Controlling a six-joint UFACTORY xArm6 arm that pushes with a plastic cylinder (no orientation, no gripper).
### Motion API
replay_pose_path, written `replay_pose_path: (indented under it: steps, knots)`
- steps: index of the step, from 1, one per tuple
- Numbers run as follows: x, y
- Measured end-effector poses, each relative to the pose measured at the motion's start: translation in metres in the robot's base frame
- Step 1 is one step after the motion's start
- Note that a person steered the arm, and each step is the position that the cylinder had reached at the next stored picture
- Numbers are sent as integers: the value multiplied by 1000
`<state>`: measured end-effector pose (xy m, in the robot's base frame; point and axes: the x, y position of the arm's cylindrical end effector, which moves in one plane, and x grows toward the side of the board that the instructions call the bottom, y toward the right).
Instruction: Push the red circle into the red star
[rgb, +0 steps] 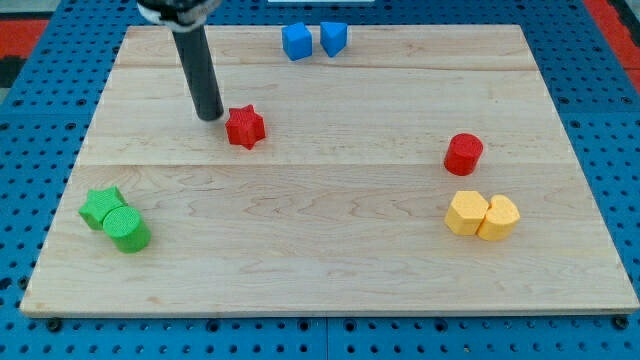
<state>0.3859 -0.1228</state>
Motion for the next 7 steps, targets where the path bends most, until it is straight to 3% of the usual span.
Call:
replay_pose_path:
  steps: [1,2,3,4,5,7]
  knots:
    - [6,44]
    - [6,49]
    - [41,49]
    - [122,108]
    - [132,242]
    - [103,309]
